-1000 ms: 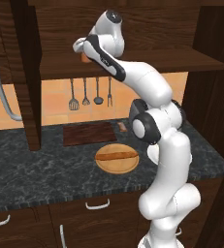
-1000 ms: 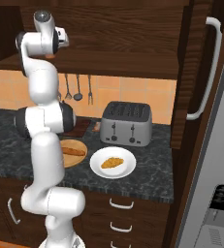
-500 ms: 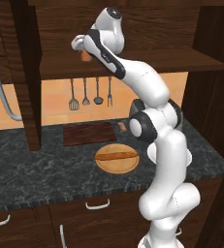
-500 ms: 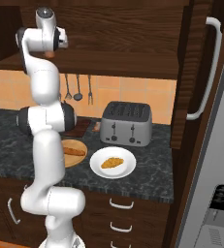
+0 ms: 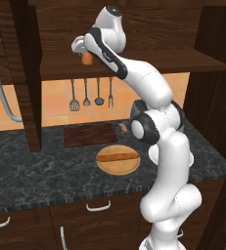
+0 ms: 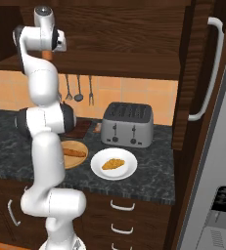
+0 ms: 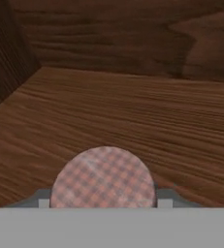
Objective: From the different types of pastries on the counter, select a croissant and place it on the cutting board. Then retrieve a jar of jam from the cabinet and place it alongside the croissant on the cutting board.
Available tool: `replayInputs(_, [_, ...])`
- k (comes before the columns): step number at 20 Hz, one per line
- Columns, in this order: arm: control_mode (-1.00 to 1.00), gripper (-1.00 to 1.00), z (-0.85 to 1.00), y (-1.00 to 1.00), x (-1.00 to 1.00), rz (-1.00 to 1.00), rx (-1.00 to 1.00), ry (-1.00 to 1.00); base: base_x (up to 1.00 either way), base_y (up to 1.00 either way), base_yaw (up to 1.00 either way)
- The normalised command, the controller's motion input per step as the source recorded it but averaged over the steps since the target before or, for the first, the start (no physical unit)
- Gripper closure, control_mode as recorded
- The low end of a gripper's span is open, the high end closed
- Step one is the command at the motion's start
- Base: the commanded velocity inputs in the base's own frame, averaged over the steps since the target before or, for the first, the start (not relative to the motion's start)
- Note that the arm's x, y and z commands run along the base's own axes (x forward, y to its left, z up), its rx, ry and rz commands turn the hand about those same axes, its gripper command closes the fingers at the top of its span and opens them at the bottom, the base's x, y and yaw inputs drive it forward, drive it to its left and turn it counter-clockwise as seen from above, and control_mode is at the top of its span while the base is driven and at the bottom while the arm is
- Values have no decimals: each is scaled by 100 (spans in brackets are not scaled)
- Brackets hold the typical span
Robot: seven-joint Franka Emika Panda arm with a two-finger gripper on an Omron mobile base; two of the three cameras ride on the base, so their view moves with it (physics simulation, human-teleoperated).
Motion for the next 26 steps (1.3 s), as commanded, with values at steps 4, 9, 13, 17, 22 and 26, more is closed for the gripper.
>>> replayInputs(4, [-100, 100, 32, 0, -100, -1, -4, 8, 0, 0, 0])
replayInputs(9, [-100, 100, 18, 4, -64, 0, 2, 0, 0, 0, 0])
replayInputs(13, [-100, 100, -66, 18, -99, -2, 0, -15, 0, 0, 0])
replayInputs(17, [-100, 100, -100, 4, -100, -6, 0, -24, 0, 0, 0])
replayInputs(22, [-100, 100, -87, 0, -100, -7, 8, -12, 0, 0, 0])
replayInputs(26, [-100, 100, -42, 0, -51, -5, 17, 1, 0, 0, 0])
